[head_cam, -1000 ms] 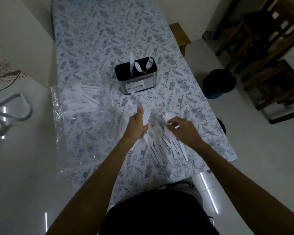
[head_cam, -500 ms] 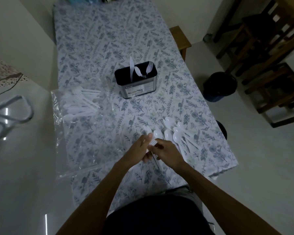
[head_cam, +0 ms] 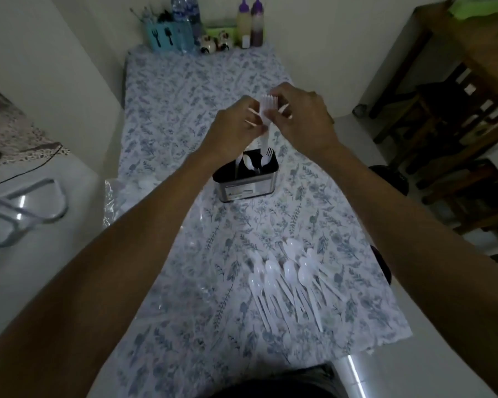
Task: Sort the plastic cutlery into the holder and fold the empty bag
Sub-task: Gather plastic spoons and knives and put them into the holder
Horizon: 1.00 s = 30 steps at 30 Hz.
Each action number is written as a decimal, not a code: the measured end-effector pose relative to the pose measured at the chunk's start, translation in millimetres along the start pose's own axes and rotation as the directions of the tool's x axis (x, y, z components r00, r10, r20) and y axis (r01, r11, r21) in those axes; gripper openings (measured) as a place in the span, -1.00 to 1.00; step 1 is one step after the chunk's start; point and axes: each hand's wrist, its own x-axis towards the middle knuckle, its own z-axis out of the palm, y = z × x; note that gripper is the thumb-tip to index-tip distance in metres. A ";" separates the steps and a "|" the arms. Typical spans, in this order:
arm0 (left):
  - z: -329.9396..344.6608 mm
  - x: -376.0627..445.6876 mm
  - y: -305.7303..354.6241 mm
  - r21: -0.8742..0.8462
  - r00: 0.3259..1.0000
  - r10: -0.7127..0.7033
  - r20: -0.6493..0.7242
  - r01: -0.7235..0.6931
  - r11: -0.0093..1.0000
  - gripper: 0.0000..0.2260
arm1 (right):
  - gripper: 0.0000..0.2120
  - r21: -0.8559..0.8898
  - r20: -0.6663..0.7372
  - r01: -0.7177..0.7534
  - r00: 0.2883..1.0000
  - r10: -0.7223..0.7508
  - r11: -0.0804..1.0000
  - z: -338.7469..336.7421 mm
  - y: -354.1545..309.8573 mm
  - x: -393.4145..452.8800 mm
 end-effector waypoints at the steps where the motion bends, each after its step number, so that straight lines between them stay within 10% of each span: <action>1: 2.1 7.3 -2.0 0.023 1.000 0.012 -0.009 -0.012 1.000 -0.70 | -0.79 -0.021 0.011 0.021 1.000 -0.020 1.000 2.4 6.2 8.0; 13: 68.6 39.3 -71.8 0.181 0.998 -0.002 0.058 -0.009 0.983 -0.76 | -0.82 -0.057 0.058 -0.131 0.989 0.134 0.990 63.4 75.8 -8.4; 23: 53.5 39.6 -59.7 -0.174 0.994 -0.087 0.070 0.098 0.980 -0.74 | -0.81 0.057 -0.021 -0.064 0.998 0.065 0.996 48.1 67.5 -1.3; 30: 57.8 32.0 -71.5 -0.058 0.983 -0.157 0.094 0.162 0.985 -0.72 | -0.83 0.119 0.078 -0.177 0.983 0.169 0.977 61.7 68.3 -15.7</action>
